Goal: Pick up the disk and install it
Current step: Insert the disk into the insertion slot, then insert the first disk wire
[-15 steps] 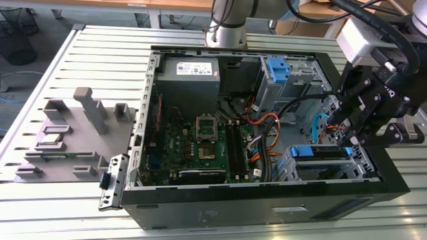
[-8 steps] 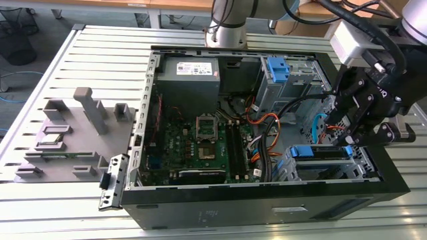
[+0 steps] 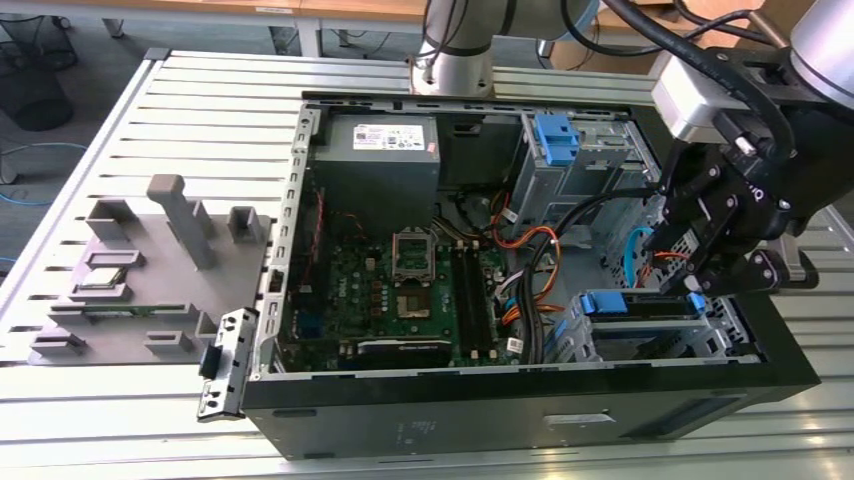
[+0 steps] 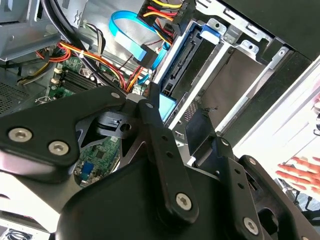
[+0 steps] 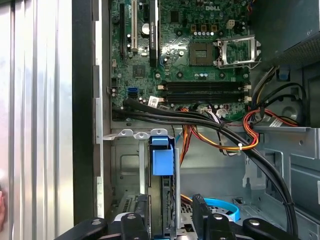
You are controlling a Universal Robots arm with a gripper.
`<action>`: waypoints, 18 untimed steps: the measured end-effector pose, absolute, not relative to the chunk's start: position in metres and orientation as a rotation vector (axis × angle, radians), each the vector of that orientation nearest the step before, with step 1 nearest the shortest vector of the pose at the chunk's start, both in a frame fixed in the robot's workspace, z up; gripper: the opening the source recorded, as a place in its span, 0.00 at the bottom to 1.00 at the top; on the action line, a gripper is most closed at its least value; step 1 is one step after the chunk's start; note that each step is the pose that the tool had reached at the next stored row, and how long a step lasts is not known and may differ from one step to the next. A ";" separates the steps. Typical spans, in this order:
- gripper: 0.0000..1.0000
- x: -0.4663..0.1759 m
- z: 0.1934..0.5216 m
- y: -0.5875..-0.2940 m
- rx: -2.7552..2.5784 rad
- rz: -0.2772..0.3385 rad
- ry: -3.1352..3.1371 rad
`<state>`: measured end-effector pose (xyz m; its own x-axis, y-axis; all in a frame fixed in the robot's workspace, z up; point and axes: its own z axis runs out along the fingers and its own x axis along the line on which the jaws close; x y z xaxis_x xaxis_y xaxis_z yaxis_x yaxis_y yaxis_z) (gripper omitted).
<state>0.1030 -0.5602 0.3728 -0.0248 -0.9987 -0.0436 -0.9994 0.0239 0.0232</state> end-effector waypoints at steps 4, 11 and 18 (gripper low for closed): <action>0.48 0.103 0.373 -0.560 -2.183 0.074 2.237; 0.48 0.103 0.378 -0.560 -2.183 0.074 2.237; 0.48 0.103 0.379 -0.560 -2.183 0.073 2.237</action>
